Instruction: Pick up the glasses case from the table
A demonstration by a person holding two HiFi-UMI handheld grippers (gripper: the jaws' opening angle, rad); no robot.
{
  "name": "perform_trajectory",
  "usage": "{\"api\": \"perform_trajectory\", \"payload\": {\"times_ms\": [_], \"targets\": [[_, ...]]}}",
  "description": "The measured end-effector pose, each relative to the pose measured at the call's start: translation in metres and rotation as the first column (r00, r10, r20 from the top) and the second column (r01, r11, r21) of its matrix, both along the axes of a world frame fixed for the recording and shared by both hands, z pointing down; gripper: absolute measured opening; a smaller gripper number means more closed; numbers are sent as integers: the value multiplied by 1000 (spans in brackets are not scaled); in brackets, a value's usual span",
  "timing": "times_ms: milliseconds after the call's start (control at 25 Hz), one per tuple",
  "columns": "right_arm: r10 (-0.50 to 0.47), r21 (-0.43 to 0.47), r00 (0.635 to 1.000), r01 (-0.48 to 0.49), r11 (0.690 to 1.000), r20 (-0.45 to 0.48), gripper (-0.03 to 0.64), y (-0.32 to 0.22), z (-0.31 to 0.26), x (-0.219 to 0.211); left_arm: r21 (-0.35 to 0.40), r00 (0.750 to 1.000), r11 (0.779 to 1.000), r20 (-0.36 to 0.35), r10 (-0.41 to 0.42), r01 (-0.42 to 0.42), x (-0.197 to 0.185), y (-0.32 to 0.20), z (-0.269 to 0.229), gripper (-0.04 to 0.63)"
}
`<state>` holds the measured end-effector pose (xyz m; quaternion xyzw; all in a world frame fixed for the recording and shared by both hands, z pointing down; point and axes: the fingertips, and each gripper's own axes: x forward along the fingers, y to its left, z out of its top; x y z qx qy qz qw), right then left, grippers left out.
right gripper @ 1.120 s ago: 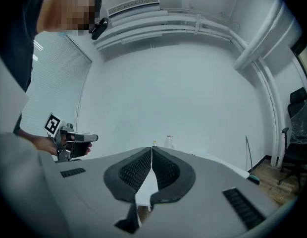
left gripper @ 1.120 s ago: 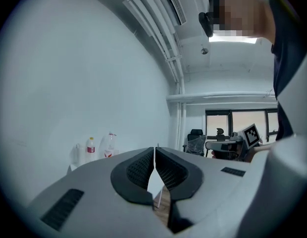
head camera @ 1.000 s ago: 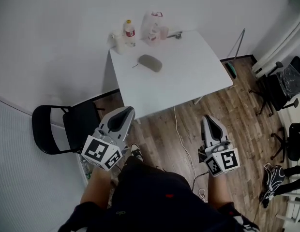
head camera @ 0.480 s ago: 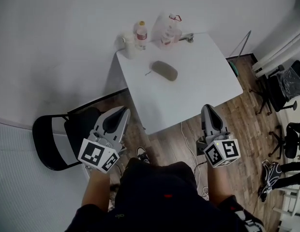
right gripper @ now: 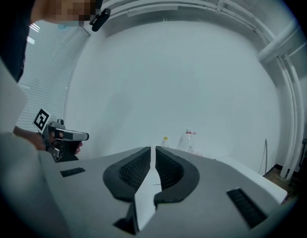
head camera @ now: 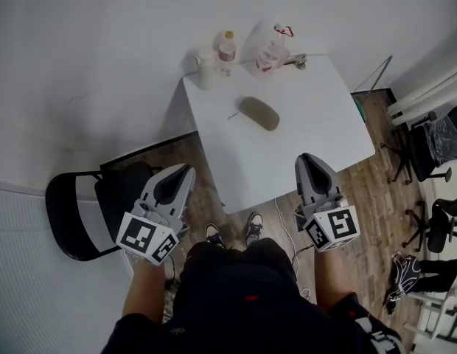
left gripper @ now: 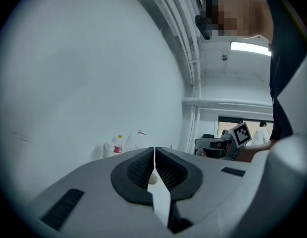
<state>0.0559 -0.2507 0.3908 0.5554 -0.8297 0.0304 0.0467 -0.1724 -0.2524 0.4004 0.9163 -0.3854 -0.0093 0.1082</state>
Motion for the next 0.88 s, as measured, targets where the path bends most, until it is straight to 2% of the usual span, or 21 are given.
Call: {"api": "perform_trajectory", "payload": {"times_ms": [80,120,160,240,400,520,640,880], "targets": [[-54,-2,999,54,999,3,30,-13,4,1,-15,1000,1000,-15,-24,24,2,-4,1,26],[-78,-9,997,78,997,-5,60,-20,6,3,-23,999,999,-19,-39,38,3,-7,1,26],[-100,-25,995,100,995,-13,137,-28,10,6,-32,998,998,-22,-53,52,6,-9,2,26],[-137,-69,991,136,988,-9,201,-49,21,12,-48,997,996,-21,-74,73,12,-14,5,26],[-175,-176,984,178,968,32,270,-99,53,28,-56,995,994,8,-97,98,32,-22,11,26],[-201,-266,979,188,945,-22,315,-137,92,38,-83,993,989,19,-119,120,47,-28,21,26],[-247,-382,965,198,903,-84,347,-171,141,42,-111,988,982,35,-151,154,53,-32,34,26],[-388,-575,907,231,785,-166,359,-212,231,34,-162,974,960,62,-219,226,55,-31,53,26]]}}
